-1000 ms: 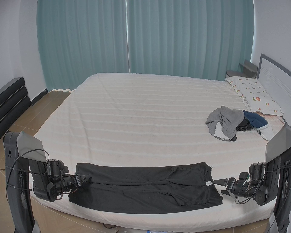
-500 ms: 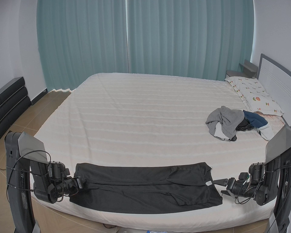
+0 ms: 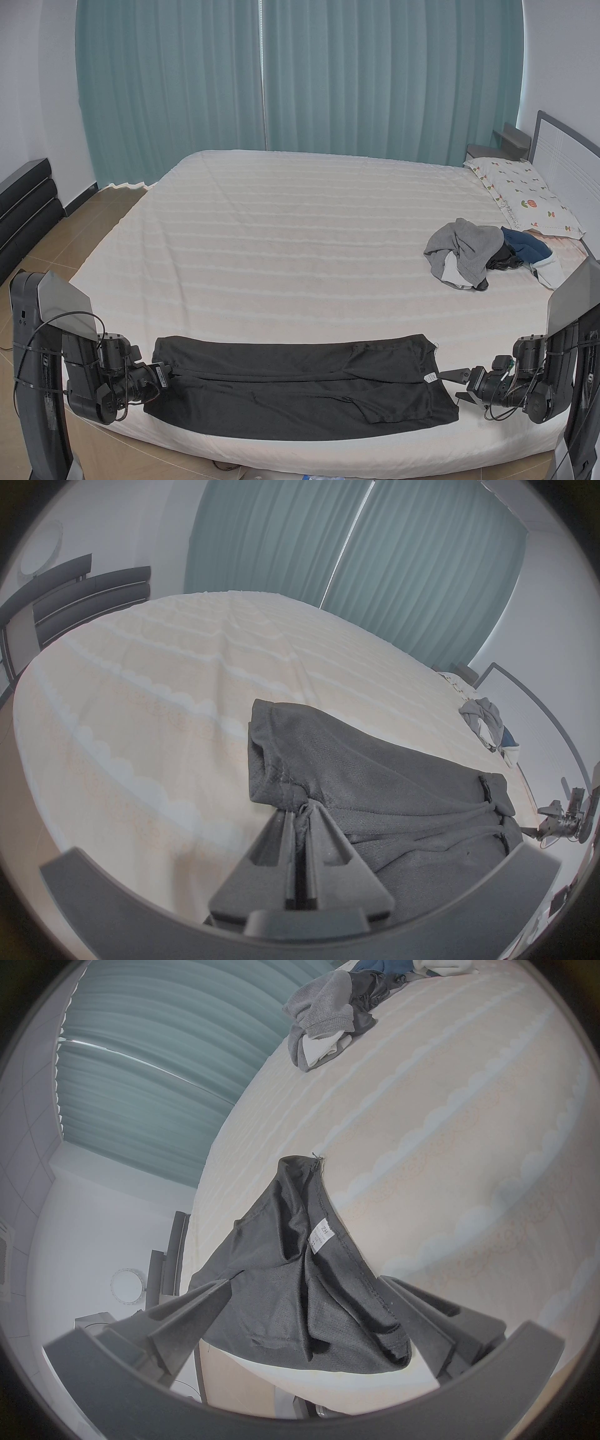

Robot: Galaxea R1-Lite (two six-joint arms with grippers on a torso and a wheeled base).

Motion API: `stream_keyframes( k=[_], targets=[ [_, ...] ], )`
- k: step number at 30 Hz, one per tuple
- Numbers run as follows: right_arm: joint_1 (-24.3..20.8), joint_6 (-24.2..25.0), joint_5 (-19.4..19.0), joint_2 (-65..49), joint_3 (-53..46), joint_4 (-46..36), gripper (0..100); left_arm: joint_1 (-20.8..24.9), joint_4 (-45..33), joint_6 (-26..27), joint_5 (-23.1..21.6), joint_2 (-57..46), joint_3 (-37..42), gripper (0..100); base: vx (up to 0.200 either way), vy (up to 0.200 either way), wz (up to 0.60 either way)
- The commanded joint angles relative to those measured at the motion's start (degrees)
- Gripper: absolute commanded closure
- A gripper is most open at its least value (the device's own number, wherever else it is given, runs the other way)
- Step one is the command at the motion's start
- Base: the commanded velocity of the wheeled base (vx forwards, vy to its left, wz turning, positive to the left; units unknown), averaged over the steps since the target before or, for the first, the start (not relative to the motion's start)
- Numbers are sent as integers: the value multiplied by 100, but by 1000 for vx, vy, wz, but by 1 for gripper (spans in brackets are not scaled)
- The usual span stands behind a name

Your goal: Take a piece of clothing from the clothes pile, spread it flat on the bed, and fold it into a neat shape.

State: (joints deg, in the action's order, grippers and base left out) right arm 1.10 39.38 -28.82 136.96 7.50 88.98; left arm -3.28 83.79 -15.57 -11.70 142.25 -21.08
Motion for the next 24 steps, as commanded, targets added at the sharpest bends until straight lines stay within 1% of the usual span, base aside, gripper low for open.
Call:
stream_keyframes(
  k=[1,3,9,20,23,24],
  targets=[
    [5,0,-1,15,-3,102,0,-6,6,-8,-7,22,25,100,0,0,0],
    [5,0,-10,15,-3,102,0,-6,6,-17,-7,22,16,100,0,0,0],
    [5,0,-10,15,6,102,0,-6,15,-17,1,31,-37,100,-200,0,0],
    [-4,0,-10,15,-3,102,0,-32,15,-34,1,75,-151,100,0,0,0],
    [5,0,-10,15,6,102,0,-50,15,-227,10,66,-221,100,0,0,0],
    [-4,0,-1,15,6,102,0,-41,15,-386,10,39,-248,100,0,0,0]
  ],
)
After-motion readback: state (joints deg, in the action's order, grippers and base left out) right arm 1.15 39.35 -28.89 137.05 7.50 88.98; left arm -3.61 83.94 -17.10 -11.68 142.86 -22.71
